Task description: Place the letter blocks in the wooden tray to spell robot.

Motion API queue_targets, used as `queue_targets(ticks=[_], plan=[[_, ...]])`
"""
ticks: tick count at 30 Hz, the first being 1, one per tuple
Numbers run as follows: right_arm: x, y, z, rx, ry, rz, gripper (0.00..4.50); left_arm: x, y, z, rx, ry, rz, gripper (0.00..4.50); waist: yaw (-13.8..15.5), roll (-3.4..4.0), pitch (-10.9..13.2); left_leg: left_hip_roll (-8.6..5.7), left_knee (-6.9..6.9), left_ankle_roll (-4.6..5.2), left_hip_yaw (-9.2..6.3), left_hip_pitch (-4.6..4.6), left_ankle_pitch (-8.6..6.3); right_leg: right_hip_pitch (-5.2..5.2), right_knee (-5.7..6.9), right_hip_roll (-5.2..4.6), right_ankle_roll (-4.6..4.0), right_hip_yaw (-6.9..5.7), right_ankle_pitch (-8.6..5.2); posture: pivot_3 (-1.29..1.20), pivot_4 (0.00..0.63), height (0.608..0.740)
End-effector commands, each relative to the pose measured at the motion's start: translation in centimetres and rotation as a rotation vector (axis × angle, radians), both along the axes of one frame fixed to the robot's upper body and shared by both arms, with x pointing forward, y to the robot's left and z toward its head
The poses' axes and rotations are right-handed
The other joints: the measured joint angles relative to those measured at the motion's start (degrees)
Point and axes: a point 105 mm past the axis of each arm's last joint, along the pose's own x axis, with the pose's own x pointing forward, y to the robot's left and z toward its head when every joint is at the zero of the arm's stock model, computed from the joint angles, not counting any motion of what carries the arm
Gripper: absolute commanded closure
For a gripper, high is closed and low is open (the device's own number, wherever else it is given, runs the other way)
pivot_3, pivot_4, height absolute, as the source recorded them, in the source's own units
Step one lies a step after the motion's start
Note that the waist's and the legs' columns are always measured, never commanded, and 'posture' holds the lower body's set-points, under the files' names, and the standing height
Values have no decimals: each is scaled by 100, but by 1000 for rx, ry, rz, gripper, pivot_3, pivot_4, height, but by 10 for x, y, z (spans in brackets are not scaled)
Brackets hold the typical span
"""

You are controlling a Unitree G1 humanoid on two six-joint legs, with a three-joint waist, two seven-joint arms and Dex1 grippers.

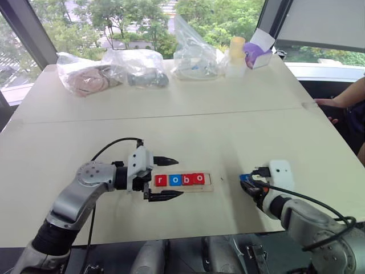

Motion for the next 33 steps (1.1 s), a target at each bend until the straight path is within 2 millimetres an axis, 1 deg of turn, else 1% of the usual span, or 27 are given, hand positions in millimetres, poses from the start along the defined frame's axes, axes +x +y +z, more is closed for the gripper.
queue_targets(ticks=[1, 3, 5, 6, 7, 8, 9, 10, 12, 13, 14, 16, 17, 18, 19, 20, 21, 24, 26, 28, 33], plan=[[-1, 7, 1, 5, 4, 34, 3368, -3, 1, 7, -2, -43, -4, 0, 4, 0, 0, 0, 0, 0, -1, 0, 0, -1, 0, 0, 0, 0, 0, 0, 150, 740], [-1, 11, 1, 12, 11, 58, 3368, -4, 1, 7, -2, -42, 0, 0, 7, 0, 0, 0, 0, 0, -1, -1, 0, 0, 0, 0, -1, 0, -1, 0, 150, 740], [0, 14, 2, 25, 16, 85, 2328, -5, 2, 7, -1, -40, 5, 0, 4, 0, 0, 0, 1, 0, 0, -2, 0, 0, -2, -2, -7, 0, -4, 0, 150, 740], [0, 15, 2, 29, 18, 97, 1942, -6, 2, 7, 0, -39, 6, 0, 4, 0, 0, 0, 1, 0, 0, -1, 0, 0, -1, -1, -12, 0, -7, 0, 150, 740], [0, 16, 3, 27, 19, 114, 1434, -6, 3, 6, 2, -38, 8, 0, 3, 0, 0, 0, 1, 0, -1, -1, 0, 0, -1, -1, -12, 0, -7, 0, 150, 740], [0, 16, 6, 3, 19, 160, 976, -6, 4, 6, 5, -38, 12, 0, 2, 0, 0, 0, 1, 0, -1, -1, 0, 0, -1, -1, -12, -1, -7, 0, 150, 740], [0, 17, 13, -35, 14, 242, 458, -7, 4, 6, 7, -37, 15, 0, -4, 4, 3, 1, 2, 1, -1, -1, 0, 1, -1, -1, -13, -1, -7, 0, 150, 740], [-2, 17, 21, -71, 14, 337, 57, -7, 5, 6, 9, -37, 17, 0, -3, 8, 8, 0, 4, 1, 1, -1, 0, 1, -1, -1, -13, 0, -7, 0, 150, 740], [-3, 9, 38, -185, 35, 494, 57, -7, 6, 6, 11, -38, 20, 0, -1, 16, 15, -3, 8, 3, 7, -3, 0, 4, -6, -1, -14, -1, -9, 0, 150, 740], [-3, 3, 45, -250, 44, 539, 57, -6, 6, 6, 13, -39, 20, 0, 1, 16, 16, -4, 10, 5, 11, -3, 0, 5, -8, -2, -14, -1, -10, 0, 150, 740], [-1, -2, 51, -279, 48, 591, 57, -6, 6, 6, 14, -43, 22, 0, 5, 14, 16, -3, 8, 8, 10, -3, 1, 7, -9, -2, -14, -3, -11, 0, 150, 740], [1, -9, 57, -291, 53, 673, 57, -5, 6, 7, 14, -48, 23, 0, 18, 10, 16, 0, 5, 9, 3, -2, 0, 13, -15, 3, -6, -19, -15, 0, 150, 740], [7, -13, 59, -312, 2, 753, 57, -4, 6, 8, 12, -51, 26, 0, 20, 3, 14, 1, 3, 9, 0, -2, 0, 20, -20, 3, -3, -28, -18, 0, 150, 740], [11, -16, 58, -349, -73, 885, 57, -3, 5, 8, 12, -54, 27, 0, 24, 2, 15, 4, 1, 10, 0, -3, -1, 27, -33, 3, 1, -38, -17, 0, 150, 740], [10, -20, 54, -399, -108, 1012, 57, -3, 6, 8, 12, -55, 28, 0, 21, 2, 15, 3, 0, 11, 3, -4, -2, 29, -40, 6, 11, -40, -12, 0, 150, 740], [10, -29, 45, -430, -97, 1079, 57, -2, 5, 8, 13, -58, 29, 0, 7, 2, 15, 2, -2, 14, 7, -3, -4, 39, -58, 5, 27, -45, -17, 0, 150, 740], [13, -39, 35, -457, -73, 1112, 57, -2, 6, 8, 12, -60, 32, 0, -2, 2, 15, 1, 0, 17, 14, -3, -6, 40, -64, 2, 31, -42, -17, 0, 150, 740], [24, -60, 11, -579, -75, 1233, 57, -1, 7, 10, 14, -68, 42, 0, -22, 2, 18, -7, 7, 28, 21, -2, -13, 36, -67, -11, 30, -10, -3, 0, 150, 740], [30, -59, 4, -585, -100, 1298, 57, -2, 8, 10, 20, -69, 50, 0, -24, 0, 22, -5, 8, 28, 22, 1, -12, 36, -65, -8, 27, -8, -2, 0, 150, 740], [37, -51, 1, -560, -143, 1348, 57, -5, 12, 10, 27, -64, 65, 0, -47, -4, 26, -1, 5, 26, 21, 8, -12, 36, -61, -3, 23, -3, 0, 0, 150, 740], [46, -46, -3, -552, -172, 1402, 57, -8, 16, 10, 37, -61, 79, 0, 3, -8, 28, 9, 3, 17, 8, 12, -7, 37, -53, 0, 11, -5, 7, 0, 150, 740]])
